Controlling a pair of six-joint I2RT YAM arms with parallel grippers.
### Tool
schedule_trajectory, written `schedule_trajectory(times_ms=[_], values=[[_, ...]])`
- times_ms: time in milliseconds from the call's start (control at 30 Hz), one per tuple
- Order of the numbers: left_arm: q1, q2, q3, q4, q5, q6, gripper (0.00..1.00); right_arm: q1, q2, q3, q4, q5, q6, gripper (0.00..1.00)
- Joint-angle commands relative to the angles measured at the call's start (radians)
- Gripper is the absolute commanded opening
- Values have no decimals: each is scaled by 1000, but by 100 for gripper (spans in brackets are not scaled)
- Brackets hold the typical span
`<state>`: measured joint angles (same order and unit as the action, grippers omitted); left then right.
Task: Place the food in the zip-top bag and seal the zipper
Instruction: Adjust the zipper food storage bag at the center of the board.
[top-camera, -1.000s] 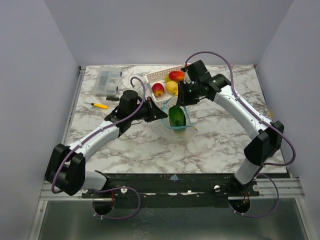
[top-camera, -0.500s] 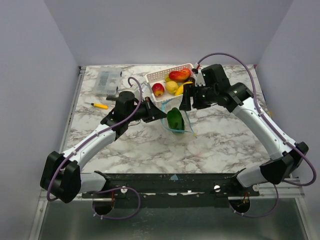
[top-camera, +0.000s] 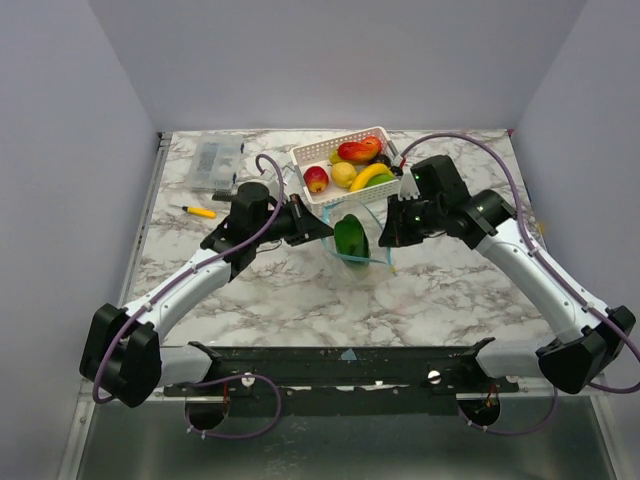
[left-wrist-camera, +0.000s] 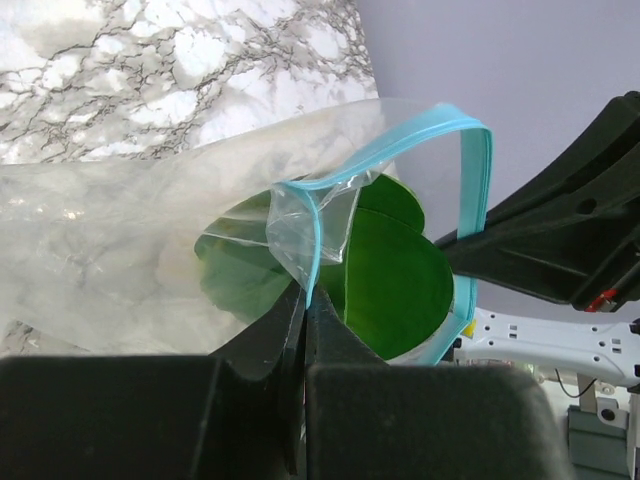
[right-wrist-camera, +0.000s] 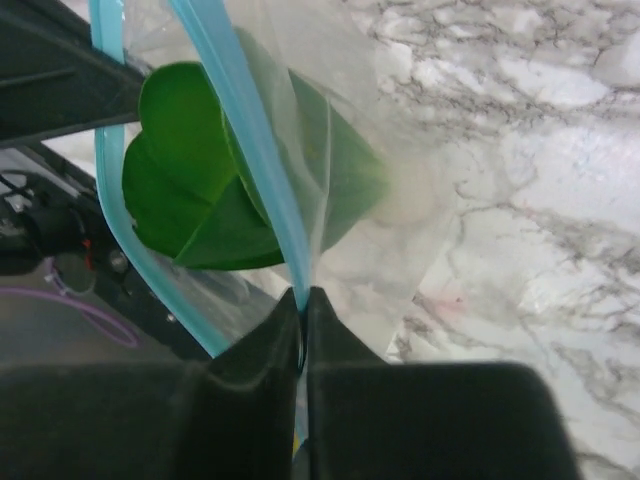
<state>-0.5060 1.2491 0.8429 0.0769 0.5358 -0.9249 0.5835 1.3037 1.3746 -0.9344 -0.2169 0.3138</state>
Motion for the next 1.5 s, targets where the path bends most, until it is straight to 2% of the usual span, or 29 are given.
schedule_trajectory(times_ms=[0,133,233,300,333,467,633,667,700,867,967,1033,1100,1267,1467], values=[[-9,-35,59,-85,-39,7,0,8,8,-10,64,-30,54,1],[-12,-90,79,-184,-121,-9,0,9,27,104,-20,137,76,1],[-25,-117,80,-200,-136,-41,1,9,37,213,-155,175,80,1],[-45,-111,102,-227,-126,-65,6,9,42,268,-224,149,84,1],[-57,-108,112,-237,-128,-74,13,10,41,284,-251,139,85,1],[-115,-115,109,-230,-173,-92,20,12,34,265,-243,162,87,1],[-124,-84,125,-251,-200,-49,15,13,79,166,-108,159,91,1],[-123,-71,130,-258,-202,-31,13,13,83,139,-83,186,92,1],[-120,-59,133,-257,-189,-14,0,13,86,127,-68,210,93,1],[-121,-87,158,-297,-212,27,0,13,54,178,-101,139,75,1],[-110,-83,149,-307,-232,24,11,13,8,195,-82,90,77,1],[-73,-46,136,-267,-161,12,8,15,-1,172,-47,52,74,1],[-55,-22,144,-252,-112,2,0,14,8,162,-40,52,80,1],[-78,-80,145,-225,-142,2,0,15,-22,174,-26,64,96,1],[-59,35,213,-299,-76,85,0,15,-6,103,-13,50,99,1]])
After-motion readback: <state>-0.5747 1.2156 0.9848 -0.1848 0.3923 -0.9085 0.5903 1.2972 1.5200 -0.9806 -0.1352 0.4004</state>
